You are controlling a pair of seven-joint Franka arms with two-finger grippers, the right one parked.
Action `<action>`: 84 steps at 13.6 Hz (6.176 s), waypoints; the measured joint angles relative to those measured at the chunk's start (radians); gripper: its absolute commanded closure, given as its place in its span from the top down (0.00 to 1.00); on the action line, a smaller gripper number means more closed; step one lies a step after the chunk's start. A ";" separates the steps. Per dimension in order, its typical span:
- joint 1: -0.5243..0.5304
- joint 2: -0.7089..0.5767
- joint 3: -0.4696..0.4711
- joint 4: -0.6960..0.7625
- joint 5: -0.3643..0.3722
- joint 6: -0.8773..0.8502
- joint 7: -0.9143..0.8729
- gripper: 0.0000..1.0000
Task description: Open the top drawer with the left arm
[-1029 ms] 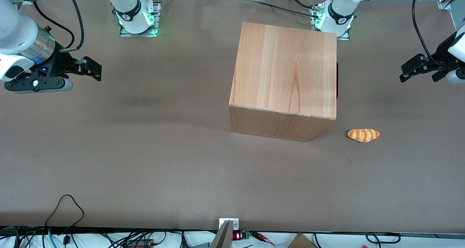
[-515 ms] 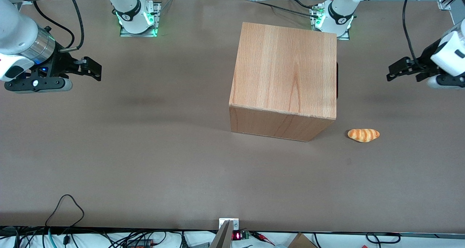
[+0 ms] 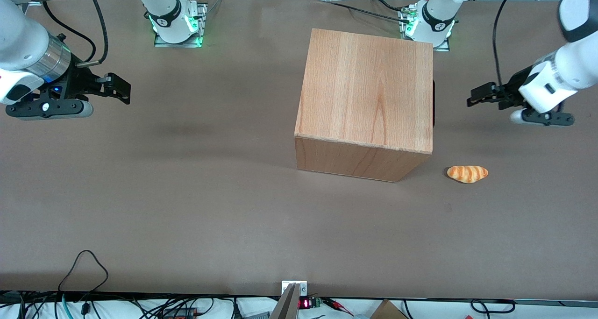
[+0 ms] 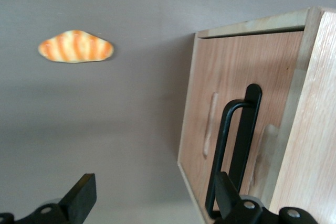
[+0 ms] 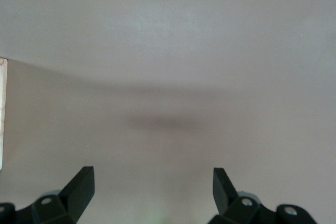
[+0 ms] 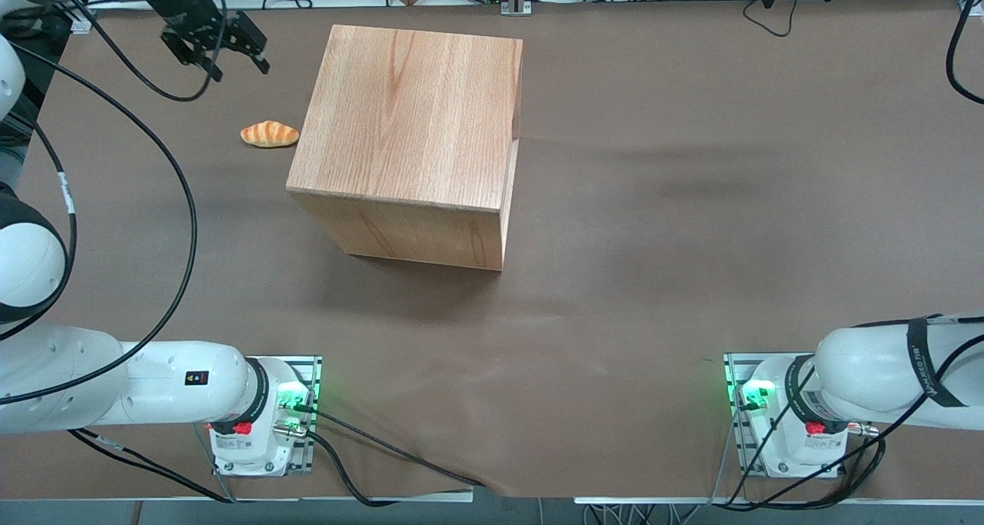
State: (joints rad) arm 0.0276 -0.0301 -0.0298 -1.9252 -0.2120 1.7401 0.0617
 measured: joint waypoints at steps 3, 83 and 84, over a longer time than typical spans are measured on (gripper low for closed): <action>-0.005 0.006 -0.025 -0.074 -0.032 0.084 0.001 1.00; 0.420 0.103 -0.167 0.299 0.106 -0.101 0.078 1.00; 0.400 0.098 -0.172 0.310 0.107 -0.101 0.060 1.00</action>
State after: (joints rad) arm 0.4279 0.0677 -0.2018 -1.6156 -0.1052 1.6386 0.1217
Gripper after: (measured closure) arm 0.000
